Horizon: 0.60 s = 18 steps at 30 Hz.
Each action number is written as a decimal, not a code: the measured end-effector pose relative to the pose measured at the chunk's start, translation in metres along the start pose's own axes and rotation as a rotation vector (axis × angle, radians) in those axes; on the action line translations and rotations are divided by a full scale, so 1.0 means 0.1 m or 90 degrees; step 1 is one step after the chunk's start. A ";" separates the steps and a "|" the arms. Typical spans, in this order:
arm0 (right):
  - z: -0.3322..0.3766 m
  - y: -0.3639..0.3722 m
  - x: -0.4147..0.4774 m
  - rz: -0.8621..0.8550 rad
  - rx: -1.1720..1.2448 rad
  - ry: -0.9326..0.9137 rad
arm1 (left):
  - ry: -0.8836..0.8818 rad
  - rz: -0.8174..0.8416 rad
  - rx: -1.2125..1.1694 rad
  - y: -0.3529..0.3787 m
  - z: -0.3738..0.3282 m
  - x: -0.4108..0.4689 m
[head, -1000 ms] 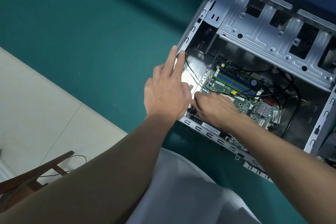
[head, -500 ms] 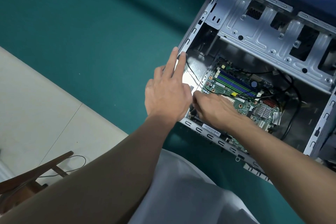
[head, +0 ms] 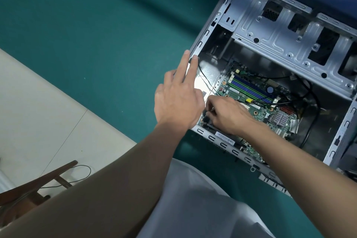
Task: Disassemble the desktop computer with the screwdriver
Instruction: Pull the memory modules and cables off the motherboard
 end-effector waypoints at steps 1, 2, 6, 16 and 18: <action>-0.01 0.02 0.00 0.005 -0.035 -0.006 | 0.000 0.001 0.002 0.00 0.00 0.00; -0.02 0.03 -0.01 0.001 -0.065 -0.012 | 0.001 0.002 0.004 0.00 0.00 0.00; 0.03 0.02 -0.04 -0.030 -0.052 -0.060 | 0.000 0.002 0.004 0.01 0.00 0.00; -0.01 0.02 -0.01 -0.008 -0.103 -0.059 | 0.004 -0.005 0.001 0.00 0.00 0.00; -0.02 0.04 -0.04 -0.015 -0.085 -0.058 | 0.003 -0.003 0.001 0.01 0.00 0.00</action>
Point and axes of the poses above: each hand's wrist, its own x-axis towards the middle knuckle, its own y-axis out of the palm, z = x × y, the point moved 7 cm from there along x, towards the middle knuckle, and after that the axes turned 10 degrees about -z, right-handed, at the moved point
